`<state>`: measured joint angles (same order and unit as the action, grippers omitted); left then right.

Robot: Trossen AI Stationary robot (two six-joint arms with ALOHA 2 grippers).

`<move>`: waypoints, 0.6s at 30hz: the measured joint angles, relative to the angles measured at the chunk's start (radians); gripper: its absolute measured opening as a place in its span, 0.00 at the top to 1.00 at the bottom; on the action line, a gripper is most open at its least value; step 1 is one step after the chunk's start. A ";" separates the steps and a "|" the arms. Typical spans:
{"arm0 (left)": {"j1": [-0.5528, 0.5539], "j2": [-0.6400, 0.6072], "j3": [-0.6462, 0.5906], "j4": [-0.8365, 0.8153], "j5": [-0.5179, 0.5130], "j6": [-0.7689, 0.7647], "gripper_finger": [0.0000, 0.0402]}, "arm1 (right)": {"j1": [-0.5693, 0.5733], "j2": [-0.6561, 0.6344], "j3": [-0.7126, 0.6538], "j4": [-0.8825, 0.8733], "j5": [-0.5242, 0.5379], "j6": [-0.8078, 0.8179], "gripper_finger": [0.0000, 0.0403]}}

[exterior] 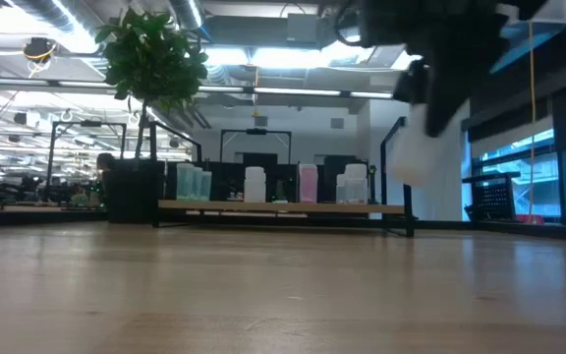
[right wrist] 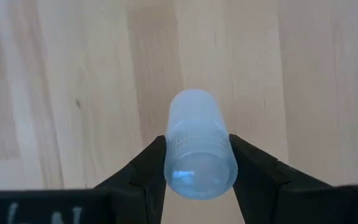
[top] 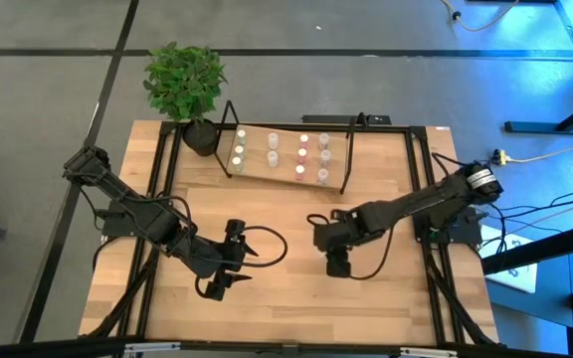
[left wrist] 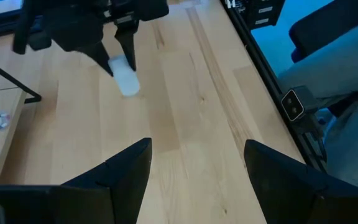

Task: Pick and place medicine bottles onto shelf by color
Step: Put the white medicine bottle on the shelf aligned with the other white medicine bottle

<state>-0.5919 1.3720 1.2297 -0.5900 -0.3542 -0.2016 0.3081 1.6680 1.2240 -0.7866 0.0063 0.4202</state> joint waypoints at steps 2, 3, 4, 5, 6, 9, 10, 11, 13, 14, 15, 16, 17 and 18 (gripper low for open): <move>0.000 0.000 0.000 0.000 0.000 0.000 0.38 | -0.007 0.000 0.000 0.046 0.000 -0.038 0.63; 0.000 0.000 0.000 0.000 0.000 0.000 0.38 | -0.008 0.000 0.000 0.067 0.000 -0.060 0.63; 0.000 0.000 0.000 0.000 0.000 0.000 0.38 | -0.008 0.003 0.000 0.088 0.000 -0.079 0.63; 0.000 0.000 0.000 0.000 0.000 0.000 0.38 | -0.008 0.008 0.000 0.111 0.001 -0.097 0.63; 0.000 0.000 0.000 0.000 0.000 0.000 0.38 | -0.008 0.016 0.000 0.128 0.001 -0.117 0.63; 0.000 0.000 0.000 0.000 0.000 0.000 0.38 | -0.008 0.066 0.000 0.178 0.000 -0.156 0.63; 0.000 0.000 0.000 0.000 0.000 0.000 0.38 | -0.006 0.087 0.000 0.183 0.000 -0.165 0.63; 0.000 0.000 0.000 0.000 0.000 0.000 0.38 | -0.004 0.106 0.002 0.187 0.000 -0.169 0.63; 0.000 0.000 0.000 0.000 0.000 0.000 0.38 | -0.004 0.140 0.017 0.168 0.000 -0.168 0.63; 0.000 0.000 0.000 0.000 0.000 0.000 0.38 | -0.003 0.150 0.029 0.158 0.001 -0.170 0.63; 0.000 0.000 0.000 0.000 0.000 0.000 0.38 | -0.003 0.159 0.044 0.146 0.001 -0.171 0.63; 0.000 0.000 0.000 0.000 0.000 0.000 0.38 | -0.003 0.167 0.058 0.137 0.001 -0.171 0.63; 0.000 0.000 0.000 0.000 0.000 0.000 0.38 | -0.003 0.177 0.073 0.122 0.001 -0.171 0.63; 0.000 0.000 0.000 0.000 0.000 0.000 0.38 | -0.003 0.186 0.085 0.106 0.002 -0.170 0.63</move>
<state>-0.5915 1.3721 1.2297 -0.5900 -0.3541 -0.2016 0.3050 1.8542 1.3089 -0.6803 0.0078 0.2505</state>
